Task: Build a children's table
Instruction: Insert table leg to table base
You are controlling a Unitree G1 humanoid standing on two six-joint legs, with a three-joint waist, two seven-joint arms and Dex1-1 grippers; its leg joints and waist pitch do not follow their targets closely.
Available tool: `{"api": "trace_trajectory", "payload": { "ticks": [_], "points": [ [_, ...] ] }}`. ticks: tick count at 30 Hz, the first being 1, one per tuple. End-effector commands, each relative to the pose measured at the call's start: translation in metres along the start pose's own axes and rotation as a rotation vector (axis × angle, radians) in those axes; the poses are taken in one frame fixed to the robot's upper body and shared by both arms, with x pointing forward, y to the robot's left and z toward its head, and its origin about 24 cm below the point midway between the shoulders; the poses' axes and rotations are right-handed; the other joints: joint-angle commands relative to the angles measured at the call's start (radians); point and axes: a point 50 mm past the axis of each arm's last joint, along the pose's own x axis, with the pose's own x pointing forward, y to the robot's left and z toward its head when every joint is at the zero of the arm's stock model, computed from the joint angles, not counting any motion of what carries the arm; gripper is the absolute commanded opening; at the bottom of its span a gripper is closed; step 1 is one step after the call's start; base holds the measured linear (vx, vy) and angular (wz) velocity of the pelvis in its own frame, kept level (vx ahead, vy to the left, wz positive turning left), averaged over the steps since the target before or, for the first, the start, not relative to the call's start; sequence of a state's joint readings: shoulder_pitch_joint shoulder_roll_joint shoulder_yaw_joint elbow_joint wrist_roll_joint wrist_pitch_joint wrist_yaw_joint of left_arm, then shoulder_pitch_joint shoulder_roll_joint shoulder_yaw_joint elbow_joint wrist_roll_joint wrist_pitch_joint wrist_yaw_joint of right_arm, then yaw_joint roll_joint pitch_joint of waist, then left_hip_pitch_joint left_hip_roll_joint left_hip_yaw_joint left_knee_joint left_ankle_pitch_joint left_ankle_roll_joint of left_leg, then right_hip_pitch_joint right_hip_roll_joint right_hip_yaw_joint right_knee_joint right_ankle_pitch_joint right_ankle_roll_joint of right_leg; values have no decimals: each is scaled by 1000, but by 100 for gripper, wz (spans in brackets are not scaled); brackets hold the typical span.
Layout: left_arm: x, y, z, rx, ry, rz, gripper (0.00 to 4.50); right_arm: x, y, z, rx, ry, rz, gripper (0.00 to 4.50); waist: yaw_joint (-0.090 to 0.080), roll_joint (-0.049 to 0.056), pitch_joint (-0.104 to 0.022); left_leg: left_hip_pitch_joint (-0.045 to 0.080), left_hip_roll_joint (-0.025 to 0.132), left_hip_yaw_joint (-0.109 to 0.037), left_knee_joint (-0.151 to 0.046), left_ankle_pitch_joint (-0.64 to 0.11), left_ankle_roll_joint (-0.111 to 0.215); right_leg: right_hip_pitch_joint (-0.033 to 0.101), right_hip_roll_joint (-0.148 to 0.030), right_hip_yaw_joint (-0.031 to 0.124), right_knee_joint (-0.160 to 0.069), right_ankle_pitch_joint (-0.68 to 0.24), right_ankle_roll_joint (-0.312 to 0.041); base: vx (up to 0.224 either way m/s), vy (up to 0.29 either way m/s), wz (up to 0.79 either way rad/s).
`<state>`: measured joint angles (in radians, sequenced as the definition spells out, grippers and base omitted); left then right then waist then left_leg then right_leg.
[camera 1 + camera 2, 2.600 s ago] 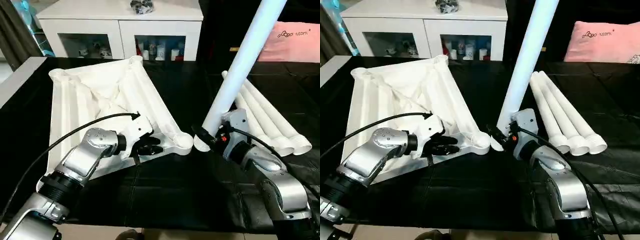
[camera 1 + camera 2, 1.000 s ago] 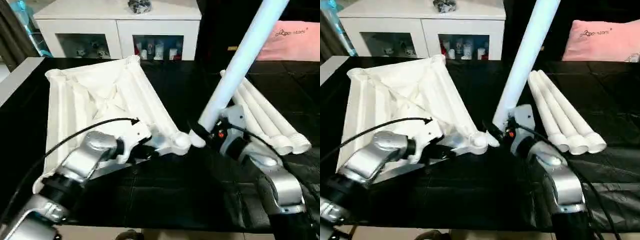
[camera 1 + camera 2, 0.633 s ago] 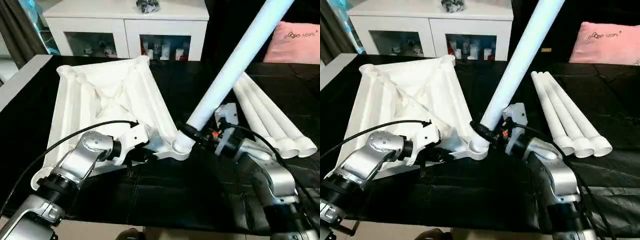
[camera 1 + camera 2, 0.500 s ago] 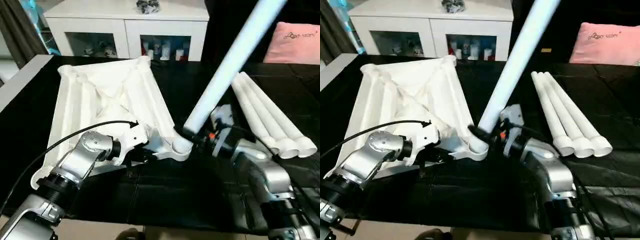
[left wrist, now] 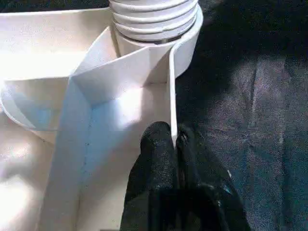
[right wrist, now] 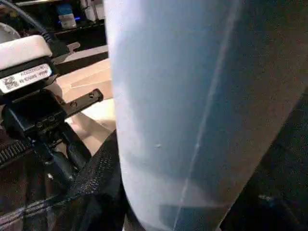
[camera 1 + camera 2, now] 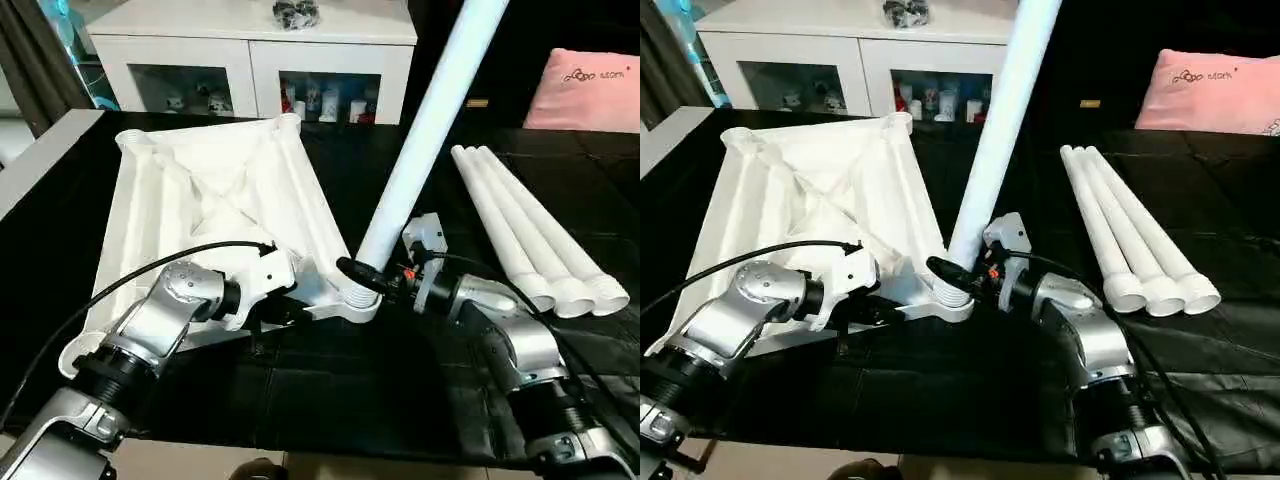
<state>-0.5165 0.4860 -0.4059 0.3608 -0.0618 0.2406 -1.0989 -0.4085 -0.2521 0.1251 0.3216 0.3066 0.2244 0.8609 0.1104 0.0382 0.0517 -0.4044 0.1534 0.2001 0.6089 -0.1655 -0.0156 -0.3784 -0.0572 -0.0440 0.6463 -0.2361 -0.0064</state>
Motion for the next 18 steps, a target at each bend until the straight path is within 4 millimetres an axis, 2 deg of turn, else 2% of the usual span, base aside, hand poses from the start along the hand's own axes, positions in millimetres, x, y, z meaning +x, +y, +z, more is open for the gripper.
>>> {"api": "trace_trajectory", "payload": {
  "ticks": [1,12,18],
  "points": [
    [1,2,10,47,-26,-14,0,-1,-1,-9,-3,66,10,193,-1,-12,-63,32,85,-45,-75,-205,26,23,-107,53,-89,-157,-205,0,0,0],
    [2,3,14,43,-46,-12,0,-6,-2,-11,-13,84,41,193,4,-12,-64,33,86,-44,-75,-202,33,23,-107,52,-88,-145,-213,0,0,0],
    [3,1,15,48,-60,-8,0,-3,-1,-19,-13,105,48,193,3,-12,-61,33,87,-46,-76,-226,27,21,-110,53,-93,-191,-209,0,0,0]
  ]
}}
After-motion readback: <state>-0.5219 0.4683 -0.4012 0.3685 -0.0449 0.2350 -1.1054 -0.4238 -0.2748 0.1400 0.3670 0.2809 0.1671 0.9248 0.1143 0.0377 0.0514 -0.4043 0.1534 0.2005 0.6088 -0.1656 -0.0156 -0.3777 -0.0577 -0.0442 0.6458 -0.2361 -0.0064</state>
